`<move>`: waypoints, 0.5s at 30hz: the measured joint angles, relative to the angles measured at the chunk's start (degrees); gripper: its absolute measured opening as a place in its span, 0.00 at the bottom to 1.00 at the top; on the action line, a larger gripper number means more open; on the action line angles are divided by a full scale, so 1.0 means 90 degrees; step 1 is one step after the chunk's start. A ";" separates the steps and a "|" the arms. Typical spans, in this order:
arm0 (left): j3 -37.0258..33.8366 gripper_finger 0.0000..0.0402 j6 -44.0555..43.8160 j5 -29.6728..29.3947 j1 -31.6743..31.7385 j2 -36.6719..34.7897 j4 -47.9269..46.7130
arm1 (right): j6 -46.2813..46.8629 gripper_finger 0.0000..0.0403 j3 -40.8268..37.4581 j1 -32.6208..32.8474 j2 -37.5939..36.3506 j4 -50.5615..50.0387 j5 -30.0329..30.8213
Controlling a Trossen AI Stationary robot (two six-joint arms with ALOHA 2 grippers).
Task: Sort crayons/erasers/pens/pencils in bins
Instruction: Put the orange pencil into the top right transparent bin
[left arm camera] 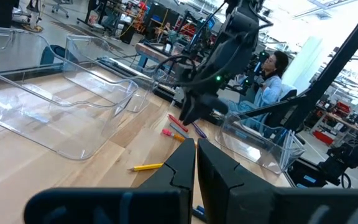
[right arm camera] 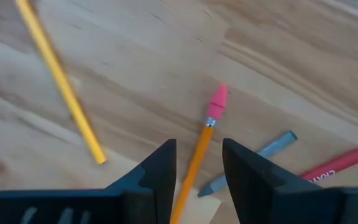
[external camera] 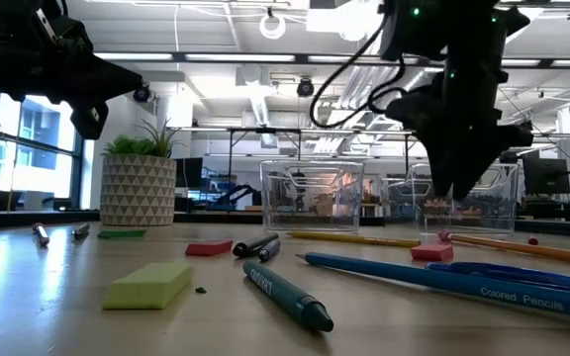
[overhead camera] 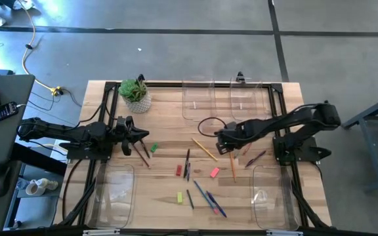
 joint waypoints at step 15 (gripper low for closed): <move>-0.0001 0.02 0.0002 0.0000 -0.0001 0.0000 0.0002 | 0.0309 0.31 0.0000 0.0000 0.0828 0.0252 -0.0009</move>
